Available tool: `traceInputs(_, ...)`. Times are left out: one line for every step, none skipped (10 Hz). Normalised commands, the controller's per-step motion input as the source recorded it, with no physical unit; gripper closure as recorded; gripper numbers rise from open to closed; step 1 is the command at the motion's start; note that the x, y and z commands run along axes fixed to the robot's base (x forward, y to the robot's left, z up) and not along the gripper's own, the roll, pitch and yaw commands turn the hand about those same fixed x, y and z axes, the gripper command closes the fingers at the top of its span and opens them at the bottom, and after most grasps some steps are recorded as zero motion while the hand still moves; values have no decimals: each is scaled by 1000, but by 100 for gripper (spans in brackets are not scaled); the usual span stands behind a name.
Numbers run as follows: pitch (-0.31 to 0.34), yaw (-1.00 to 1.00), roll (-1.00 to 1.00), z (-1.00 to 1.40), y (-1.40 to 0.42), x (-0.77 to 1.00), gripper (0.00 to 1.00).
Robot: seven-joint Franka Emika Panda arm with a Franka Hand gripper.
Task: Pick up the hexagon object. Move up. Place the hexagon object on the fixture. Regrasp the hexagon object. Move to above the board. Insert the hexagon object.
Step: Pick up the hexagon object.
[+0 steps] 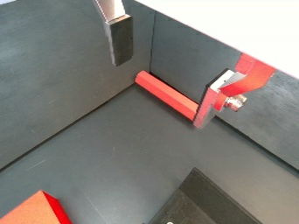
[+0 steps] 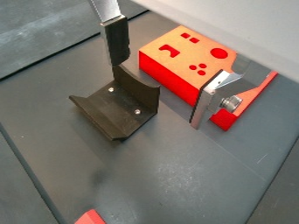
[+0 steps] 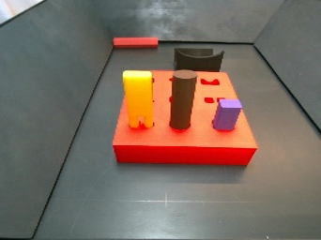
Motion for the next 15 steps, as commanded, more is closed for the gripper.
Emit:
traceInputs(19,-560,17,-114,251,0,0)
traceInputs(33,-769,0,-220,211,26,0)
traceInputs(0,-706,0,-174,266,23,0)
traceInputs(4,-480,0,-200,480,0,0)
traceInputs(9,-417,0,-220,540,0,0)
traceInputs(0,-503,-9,-203,451,0,0)
traceInputs(0,-703,-24,-186,249,129,0)
traceInputs(-11,-906,0,-266,100,209,0)
traceInputs(-20,-966,0,-320,57,134,0)
traceInputs(-19,-980,0,-334,40,111,0)
traceInputs(-34,-914,0,-326,77,83,0)
traceInputs(-36,-817,-36,-349,126,51,0)
traceInputs(-77,-691,-113,-323,171,83,0)
traceInputs(-74,-606,-143,-400,234,146,0)
traceInputs(-64,-560,-157,-426,271,129,0)
